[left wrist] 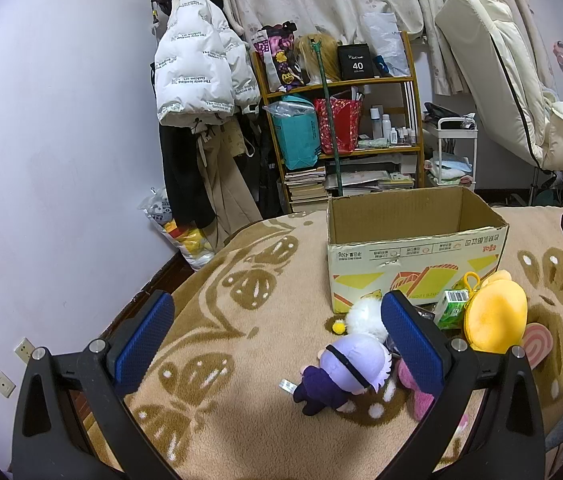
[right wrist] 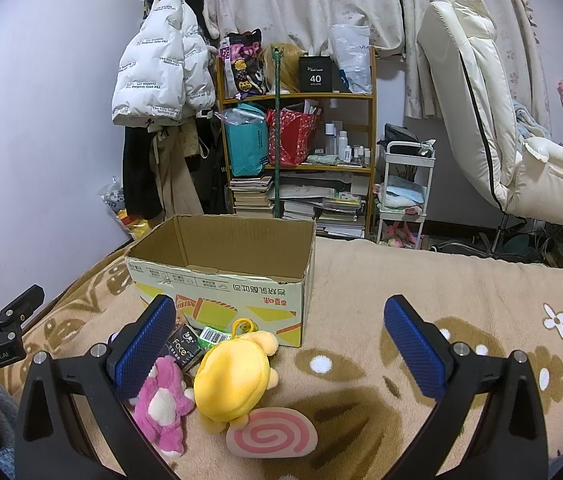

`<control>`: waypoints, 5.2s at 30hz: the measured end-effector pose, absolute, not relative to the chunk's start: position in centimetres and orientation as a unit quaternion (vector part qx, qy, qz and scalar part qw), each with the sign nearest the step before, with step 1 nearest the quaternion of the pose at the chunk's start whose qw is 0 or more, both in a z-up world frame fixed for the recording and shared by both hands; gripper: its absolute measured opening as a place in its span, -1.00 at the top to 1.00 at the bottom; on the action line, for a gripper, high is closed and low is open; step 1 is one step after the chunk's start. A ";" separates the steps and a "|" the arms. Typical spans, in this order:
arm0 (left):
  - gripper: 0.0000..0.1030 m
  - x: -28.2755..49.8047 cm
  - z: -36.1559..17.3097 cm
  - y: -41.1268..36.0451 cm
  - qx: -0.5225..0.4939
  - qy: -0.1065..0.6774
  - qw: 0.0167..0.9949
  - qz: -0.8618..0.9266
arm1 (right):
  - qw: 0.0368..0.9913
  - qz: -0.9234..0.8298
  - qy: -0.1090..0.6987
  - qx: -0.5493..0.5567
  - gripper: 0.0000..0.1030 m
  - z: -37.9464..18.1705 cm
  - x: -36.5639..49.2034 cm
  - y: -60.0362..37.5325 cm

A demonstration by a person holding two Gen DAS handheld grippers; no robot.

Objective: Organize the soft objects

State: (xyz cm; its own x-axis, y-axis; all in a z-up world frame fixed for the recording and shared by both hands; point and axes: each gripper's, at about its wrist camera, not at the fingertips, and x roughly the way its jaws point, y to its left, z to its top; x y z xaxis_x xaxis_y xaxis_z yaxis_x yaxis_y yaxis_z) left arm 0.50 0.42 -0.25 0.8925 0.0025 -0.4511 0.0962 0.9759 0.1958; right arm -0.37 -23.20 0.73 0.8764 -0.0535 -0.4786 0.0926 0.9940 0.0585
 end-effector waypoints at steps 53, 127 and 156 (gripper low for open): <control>-0.98 12.3 -12.6 -3.3 0.145 0.492 0.854 -0.088 | 0.875 0.057 0.480 0.039 -1.00 -9.6 9.8 -21.2; -0.63 11.6 5.4 -3.3 0.057 0.202 0.973 -0.100 | 0.971 0.058 0.229 0.035 -0.05 5.4 10.0 -23.3; -0.64 18.8 -0.6 -7.4 0.068 0.254 0.959 -0.102 | 0.958 0.050 0.280 0.034 -0.08 -0.8 16.8 -24.5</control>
State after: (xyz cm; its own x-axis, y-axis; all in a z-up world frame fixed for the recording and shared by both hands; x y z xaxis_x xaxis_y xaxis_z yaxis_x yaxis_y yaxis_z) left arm 18.82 -7.41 -0.62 0.8502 -0.1617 -0.5010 0.2312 0.9697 0.0793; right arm 16.79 -24.50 -0.75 0.8387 0.1160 -0.5322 -0.0775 0.9925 0.0941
